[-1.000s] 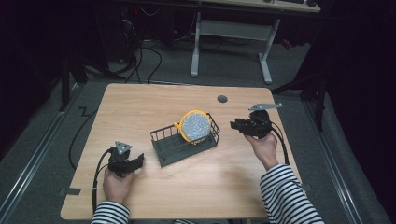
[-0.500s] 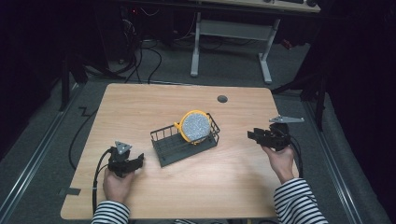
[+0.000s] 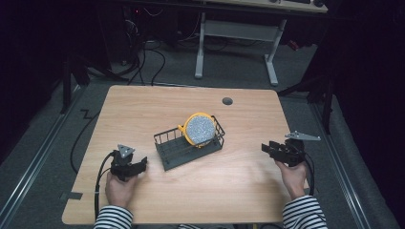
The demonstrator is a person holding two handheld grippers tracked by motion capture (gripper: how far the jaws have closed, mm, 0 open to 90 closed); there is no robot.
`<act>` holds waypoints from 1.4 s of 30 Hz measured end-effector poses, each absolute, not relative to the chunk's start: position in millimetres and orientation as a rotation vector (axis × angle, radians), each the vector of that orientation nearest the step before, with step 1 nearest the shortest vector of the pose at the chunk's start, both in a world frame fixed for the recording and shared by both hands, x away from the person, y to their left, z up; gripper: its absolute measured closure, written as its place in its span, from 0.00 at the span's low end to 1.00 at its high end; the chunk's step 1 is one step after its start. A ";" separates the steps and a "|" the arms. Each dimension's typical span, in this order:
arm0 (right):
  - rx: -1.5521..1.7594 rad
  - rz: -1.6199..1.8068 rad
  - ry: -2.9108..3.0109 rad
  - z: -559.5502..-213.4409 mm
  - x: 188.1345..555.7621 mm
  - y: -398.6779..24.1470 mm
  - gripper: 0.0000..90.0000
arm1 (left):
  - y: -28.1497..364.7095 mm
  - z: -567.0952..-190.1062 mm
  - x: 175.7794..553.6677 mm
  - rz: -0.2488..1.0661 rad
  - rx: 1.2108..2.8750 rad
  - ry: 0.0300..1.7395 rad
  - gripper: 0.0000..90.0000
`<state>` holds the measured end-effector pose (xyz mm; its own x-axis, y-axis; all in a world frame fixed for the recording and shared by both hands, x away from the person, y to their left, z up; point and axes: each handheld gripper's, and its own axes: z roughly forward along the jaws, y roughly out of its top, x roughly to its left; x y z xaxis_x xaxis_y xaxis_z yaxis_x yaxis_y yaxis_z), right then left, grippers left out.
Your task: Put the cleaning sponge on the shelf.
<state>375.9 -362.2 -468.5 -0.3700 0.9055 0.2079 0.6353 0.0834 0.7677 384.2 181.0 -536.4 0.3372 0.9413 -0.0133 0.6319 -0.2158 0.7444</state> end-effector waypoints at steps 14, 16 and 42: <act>1.558 1.117 2.048 -502.9 363.8 -352.0 0.57 | 180.9 -536.4 384.2 0.599 1.943 1.376 0.35; 1.557 1.103 2.049 -507.6 362.1 -348.9 0.56 | 180.9 -536.4 384.2 0.599 1.943 1.376 0.35; 1.461 0.867 2.039 -530.1 348.2 -339.2 0.46 | 181.0 -536.4 384.1 0.600 1.945 1.374 0.35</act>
